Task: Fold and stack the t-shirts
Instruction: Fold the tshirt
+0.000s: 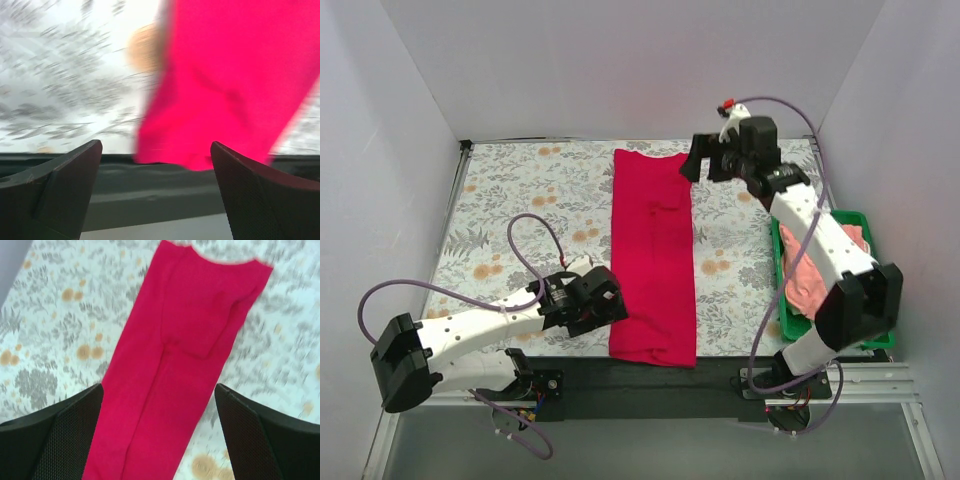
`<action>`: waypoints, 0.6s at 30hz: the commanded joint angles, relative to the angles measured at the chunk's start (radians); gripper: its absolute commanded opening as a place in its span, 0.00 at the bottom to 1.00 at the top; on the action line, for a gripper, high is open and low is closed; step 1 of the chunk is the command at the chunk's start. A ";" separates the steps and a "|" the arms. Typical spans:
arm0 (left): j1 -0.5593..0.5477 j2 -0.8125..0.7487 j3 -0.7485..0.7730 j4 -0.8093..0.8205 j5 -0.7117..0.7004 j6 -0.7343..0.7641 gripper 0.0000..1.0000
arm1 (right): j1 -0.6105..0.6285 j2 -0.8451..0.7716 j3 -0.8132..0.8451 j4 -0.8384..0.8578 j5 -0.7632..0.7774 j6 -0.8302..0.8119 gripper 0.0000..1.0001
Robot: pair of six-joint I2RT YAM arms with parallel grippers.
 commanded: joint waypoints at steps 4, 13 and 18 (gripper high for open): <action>0.004 -0.073 -0.187 0.065 0.170 0.002 0.79 | 0.183 -0.308 -0.602 -0.029 0.181 0.138 0.98; -0.003 -0.117 -0.252 0.222 0.305 0.086 0.72 | 0.365 -0.651 -0.867 -0.154 0.296 0.358 0.98; -0.006 -0.064 -0.230 0.231 0.300 0.116 0.68 | 0.520 -0.728 -0.974 -0.188 0.232 0.473 0.98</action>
